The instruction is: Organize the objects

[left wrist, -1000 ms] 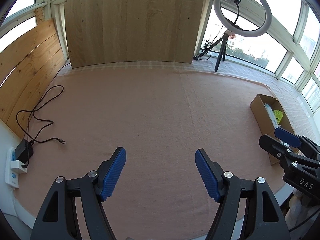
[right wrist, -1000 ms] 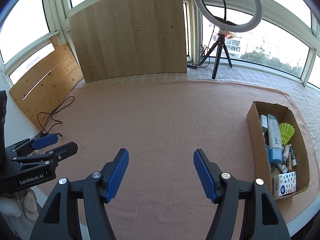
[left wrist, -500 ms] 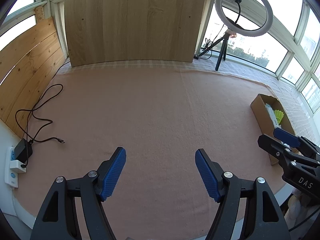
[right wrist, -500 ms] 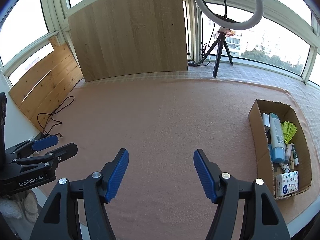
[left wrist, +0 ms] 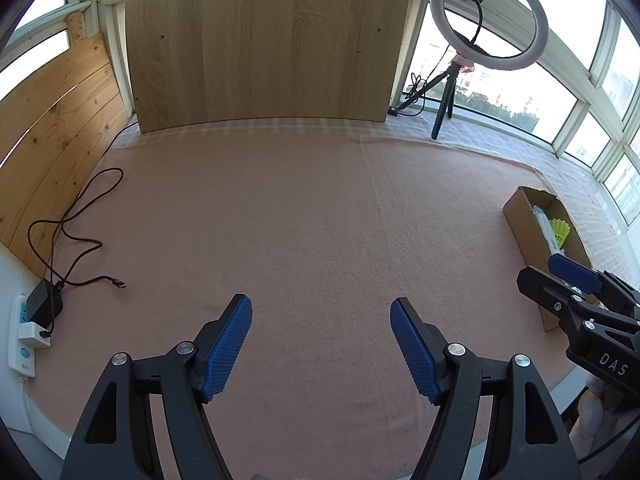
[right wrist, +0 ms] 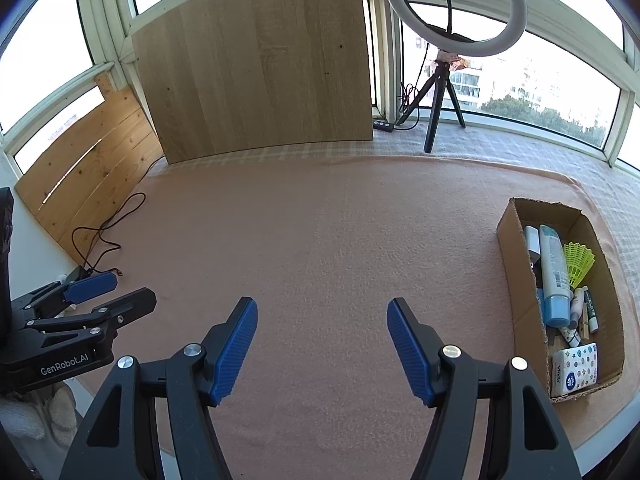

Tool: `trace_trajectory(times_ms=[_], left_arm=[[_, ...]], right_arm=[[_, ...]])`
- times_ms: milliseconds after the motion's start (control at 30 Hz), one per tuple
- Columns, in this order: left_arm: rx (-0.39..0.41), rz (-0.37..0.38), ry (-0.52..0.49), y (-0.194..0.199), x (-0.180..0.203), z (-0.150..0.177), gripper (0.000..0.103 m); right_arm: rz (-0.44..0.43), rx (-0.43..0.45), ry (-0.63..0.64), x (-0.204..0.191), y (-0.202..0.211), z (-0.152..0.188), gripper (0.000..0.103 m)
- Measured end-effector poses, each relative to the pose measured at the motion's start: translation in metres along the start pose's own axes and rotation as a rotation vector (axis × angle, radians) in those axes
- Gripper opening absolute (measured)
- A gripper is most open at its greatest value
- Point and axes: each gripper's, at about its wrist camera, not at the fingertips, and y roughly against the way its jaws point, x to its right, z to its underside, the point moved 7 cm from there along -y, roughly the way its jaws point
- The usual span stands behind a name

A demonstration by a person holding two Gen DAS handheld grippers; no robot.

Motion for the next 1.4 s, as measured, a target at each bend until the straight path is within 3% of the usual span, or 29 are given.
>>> trace_trajectory(times_ms=[1400], left_arm=[[-0.013,-0.01,0.011,-0.011,-0.006,-0.006,0.075]], right_arm=[[0.001,-0.021,-0.005,0.005,-0.01,0.001,0.064]])
